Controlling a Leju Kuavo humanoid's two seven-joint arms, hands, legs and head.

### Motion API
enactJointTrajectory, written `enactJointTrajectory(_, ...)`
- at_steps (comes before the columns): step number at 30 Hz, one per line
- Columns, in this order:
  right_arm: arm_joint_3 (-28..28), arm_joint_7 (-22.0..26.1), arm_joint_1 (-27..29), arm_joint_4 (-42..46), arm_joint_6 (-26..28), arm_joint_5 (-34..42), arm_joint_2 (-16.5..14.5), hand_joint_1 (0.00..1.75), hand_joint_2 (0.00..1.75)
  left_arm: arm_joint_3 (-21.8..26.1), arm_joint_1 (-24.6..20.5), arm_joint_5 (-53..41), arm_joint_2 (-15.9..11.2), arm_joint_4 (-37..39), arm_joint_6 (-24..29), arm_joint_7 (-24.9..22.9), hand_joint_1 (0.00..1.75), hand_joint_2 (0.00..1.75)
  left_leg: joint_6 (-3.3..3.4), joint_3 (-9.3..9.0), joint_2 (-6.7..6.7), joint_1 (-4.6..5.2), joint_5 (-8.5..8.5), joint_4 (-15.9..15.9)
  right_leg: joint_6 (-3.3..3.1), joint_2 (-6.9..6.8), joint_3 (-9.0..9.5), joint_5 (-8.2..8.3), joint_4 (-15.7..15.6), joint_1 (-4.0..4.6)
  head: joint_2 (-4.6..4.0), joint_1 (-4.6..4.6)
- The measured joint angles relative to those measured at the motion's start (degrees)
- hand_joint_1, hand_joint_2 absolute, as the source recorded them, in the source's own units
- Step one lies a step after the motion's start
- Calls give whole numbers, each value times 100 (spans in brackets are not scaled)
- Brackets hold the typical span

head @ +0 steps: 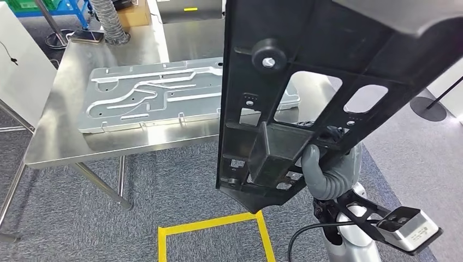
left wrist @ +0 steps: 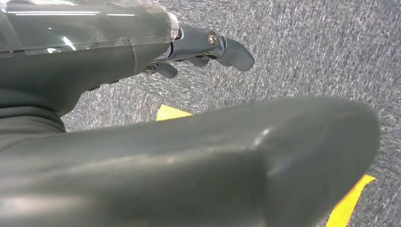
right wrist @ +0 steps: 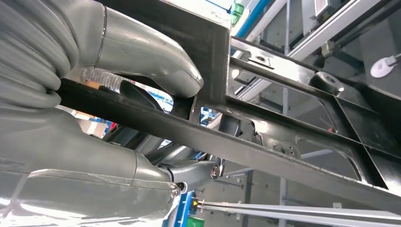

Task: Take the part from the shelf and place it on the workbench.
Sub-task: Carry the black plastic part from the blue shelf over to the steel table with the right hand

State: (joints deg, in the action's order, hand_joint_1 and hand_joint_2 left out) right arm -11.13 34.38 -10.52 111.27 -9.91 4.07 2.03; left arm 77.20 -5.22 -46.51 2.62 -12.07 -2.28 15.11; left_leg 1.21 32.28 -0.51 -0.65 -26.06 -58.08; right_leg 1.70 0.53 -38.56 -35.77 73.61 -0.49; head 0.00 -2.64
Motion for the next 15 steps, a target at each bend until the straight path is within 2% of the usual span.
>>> enactJointTrajectory(1,0,1,2,-3,6,-2,0,175,175,0,3,2,0,0,-2,-1,0,0,-14,-51,-3,-10,-44,0,19,-9,-73,69,-45,-22,-1,0)
enactJointTrajectory(2,1,4,-4,-5,16,-8,0,175,175,0,4,4,1,0,-3,-1,0,0,-34,-115,-8,-22,-92,0,36,-17,-47,272,-288,-42,-1,0)
enactJointTrajectory(4,7,14,-37,-12,59,-52,0,175,175,0,0,8,2,0,-3,0,0,0,-96,-226,-16,-38,-192,-3,51,-33,130,822,-1008,-65,-1,1)
enactJointTrajectory(5,16,15,-63,-17,97,-94,0,175,175,0,-3,9,2,0,-1,2,0,0,-134,-264,-20,-39,-236,1,33,-39,196,982,-1267,-59,-1,1)
enactJointTrajectory(6,37,6,-101,-22,146,-142,1,175,175,1,-4,9,2,0,1,4,0,0,-178,-292,-21,-37,-267,9,-1,-43,227,1073,-1408,-48,-1,2)
enactJointTrajectory(9,136,-61,-289,-36,284,-237,2,175,175,2,-7,13,5,0,5,8,0,0,-295,-360,-11,-40,-285,-55,-153,-29,311,1082,-1475,-28,-1,-2)
enactJointTrajectory(11,198,-127,-472,-62,374,-310,3,175,175,1,-22,15,9,0,4,11,0,0,-329,-226,7,-53,-408,-384,-240,-29,421,1039,-1503,-22,-1,-3)
enactJointTrajectory(12,232,-175,-587,-96,434,-360,5,175,175,1,-28,16,10,0,1,14,0,0,-335,-40,15,-56,-537,-700,-273,-33,460,1012,-1513,-14,0,-3)
enactJointTrajectory(14,317,-302,-867,-241,584,-452,28,175,175,1,-26,16,12,0,-12,16,0,0,-346,454,17,-52,-802,-1421,-315,-24,509,956,-1511,17,-1,-3)
enactJointTrajectory(15,366,-377,-1011,-347,662,-496,50,175,175,1,-19,15,13,0,-21,16,0,0,-338,641,17,-48,-838,-1620,-326,-18,540,924,-1511,39,-2,-3)
